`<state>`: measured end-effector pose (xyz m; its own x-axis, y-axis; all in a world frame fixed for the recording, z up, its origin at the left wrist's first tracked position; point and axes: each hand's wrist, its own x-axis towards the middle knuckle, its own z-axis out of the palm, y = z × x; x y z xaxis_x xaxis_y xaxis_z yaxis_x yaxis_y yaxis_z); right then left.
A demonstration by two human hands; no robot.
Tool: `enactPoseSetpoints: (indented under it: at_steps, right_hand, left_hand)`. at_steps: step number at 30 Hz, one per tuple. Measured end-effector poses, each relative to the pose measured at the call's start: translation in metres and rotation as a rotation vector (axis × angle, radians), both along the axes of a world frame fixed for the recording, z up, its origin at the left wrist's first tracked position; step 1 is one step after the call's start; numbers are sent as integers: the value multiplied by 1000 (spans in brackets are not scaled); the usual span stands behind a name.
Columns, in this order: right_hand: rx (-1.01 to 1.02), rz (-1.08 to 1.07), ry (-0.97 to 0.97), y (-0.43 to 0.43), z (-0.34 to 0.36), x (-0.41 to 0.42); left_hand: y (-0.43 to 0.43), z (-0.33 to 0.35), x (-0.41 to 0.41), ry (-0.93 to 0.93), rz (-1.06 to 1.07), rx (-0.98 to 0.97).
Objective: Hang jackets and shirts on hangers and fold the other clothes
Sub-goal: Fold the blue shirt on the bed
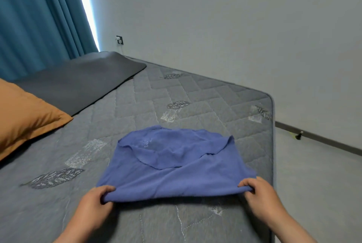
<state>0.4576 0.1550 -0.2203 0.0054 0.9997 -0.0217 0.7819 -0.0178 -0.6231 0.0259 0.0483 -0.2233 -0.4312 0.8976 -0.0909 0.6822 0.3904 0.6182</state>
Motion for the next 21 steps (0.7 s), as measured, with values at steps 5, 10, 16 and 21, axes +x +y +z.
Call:
enactPoseSetpoints:
  at_steps: [5, 10, 16, 21]
  right_hand:
    - [265, 46, 35, -15, 75, 9]
    - [247, -10, 503, -4, 152, -2]
    - [128, -100, 622, 76, 138, -28]
    - [-128, -327, 863, 134, 77, -47]
  left_hand:
    - [-14, 87, -14, 169, -123, 331]
    - [13, 164, -15, -295, 14, 433]
    - [123, 146, -28, -69, 106, 359]
    - [181, 81, -24, 13, 75, 141]
